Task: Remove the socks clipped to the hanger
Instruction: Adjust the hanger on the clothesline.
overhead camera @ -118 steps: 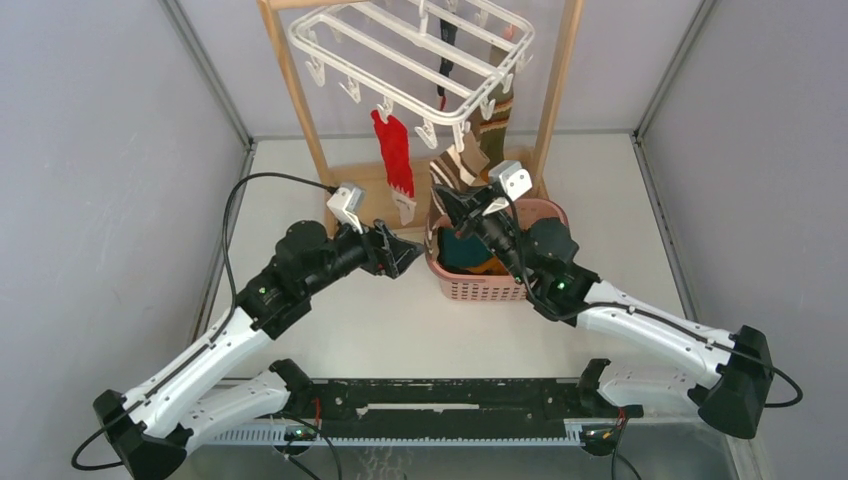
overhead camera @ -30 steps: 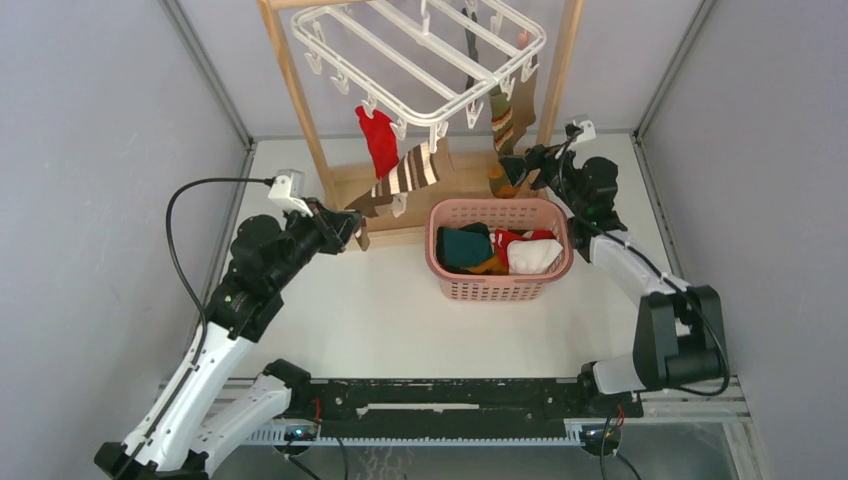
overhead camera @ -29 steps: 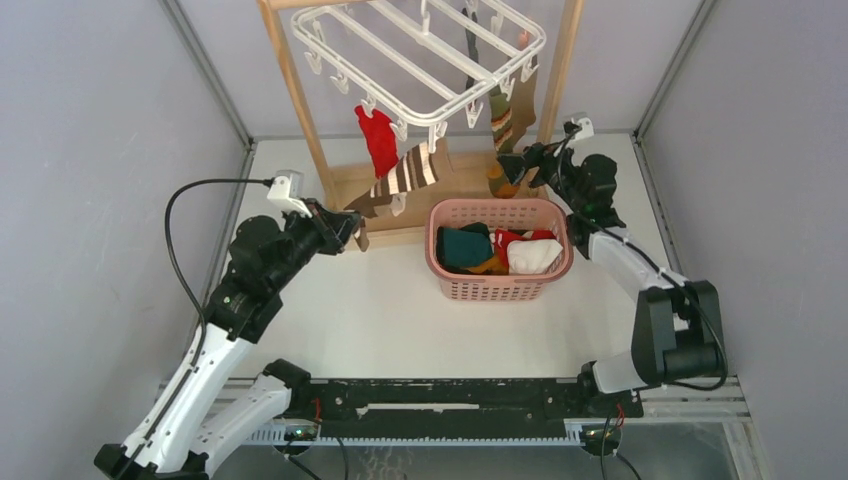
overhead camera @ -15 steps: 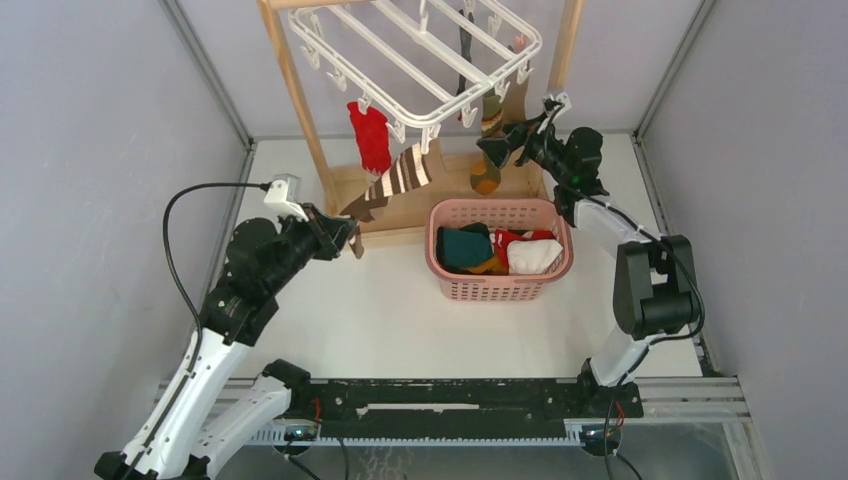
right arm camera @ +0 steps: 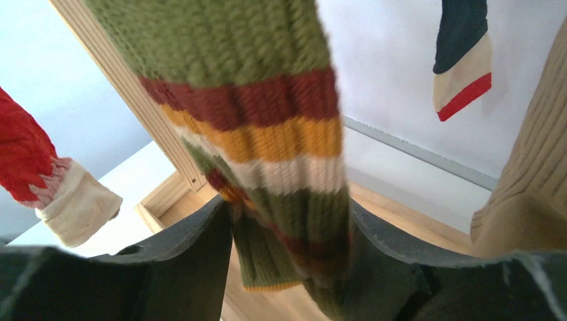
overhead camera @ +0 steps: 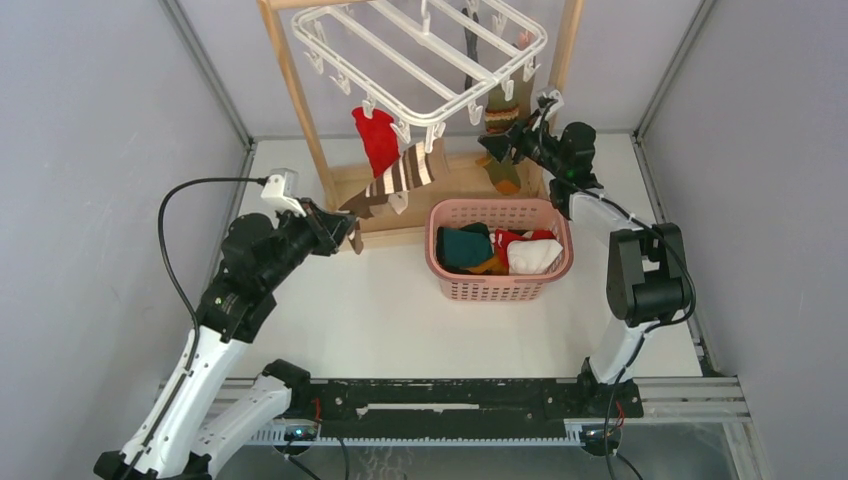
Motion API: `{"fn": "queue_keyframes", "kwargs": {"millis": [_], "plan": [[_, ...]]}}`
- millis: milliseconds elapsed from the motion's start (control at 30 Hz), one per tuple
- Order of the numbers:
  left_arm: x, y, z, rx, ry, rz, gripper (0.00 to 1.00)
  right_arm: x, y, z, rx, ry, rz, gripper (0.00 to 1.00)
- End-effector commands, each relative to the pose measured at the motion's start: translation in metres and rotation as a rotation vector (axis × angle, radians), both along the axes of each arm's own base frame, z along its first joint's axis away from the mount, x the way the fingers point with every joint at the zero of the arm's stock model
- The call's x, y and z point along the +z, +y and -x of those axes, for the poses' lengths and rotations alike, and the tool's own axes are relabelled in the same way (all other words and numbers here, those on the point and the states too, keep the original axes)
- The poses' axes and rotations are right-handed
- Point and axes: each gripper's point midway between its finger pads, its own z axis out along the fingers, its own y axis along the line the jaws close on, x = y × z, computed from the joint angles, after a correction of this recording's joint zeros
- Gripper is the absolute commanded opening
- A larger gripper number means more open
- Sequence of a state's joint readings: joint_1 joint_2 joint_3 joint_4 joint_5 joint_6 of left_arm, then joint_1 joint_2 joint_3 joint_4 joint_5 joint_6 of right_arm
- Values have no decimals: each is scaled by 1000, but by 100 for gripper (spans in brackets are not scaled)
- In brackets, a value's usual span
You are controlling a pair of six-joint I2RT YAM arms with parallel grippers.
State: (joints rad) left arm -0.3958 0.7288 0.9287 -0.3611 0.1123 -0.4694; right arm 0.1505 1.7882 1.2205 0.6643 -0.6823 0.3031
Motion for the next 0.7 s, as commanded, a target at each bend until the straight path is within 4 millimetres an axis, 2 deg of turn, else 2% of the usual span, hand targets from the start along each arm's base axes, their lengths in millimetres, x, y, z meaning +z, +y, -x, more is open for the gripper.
{"fn": "queue_keyframes", "kwargs": {"millis": [0,67,167,200,267,433,667], "plan": [[29,0,1,-15,-77,11,10,36,3,9,7,-68,1,54],[27,0,0,-17,-71,9,11,39,2,13,-11,-69,15,42],[23,-1,-3,-17,-56,5,11,43,0,22,-43,-74,44,20],[22,-2,-3,-17,-54,5,11,45,-1,25,-55,-77,58,9],[20,-3,-5,-16,-48,8,11,48,-2,33,-82,-87,82,0],[15,0,-9,5,-33,-1,12,60,0,63,-110,-127,133,0],[9,4,-10,28,-11,-13,16,72,18,115,-117,-186,203,0]]}}
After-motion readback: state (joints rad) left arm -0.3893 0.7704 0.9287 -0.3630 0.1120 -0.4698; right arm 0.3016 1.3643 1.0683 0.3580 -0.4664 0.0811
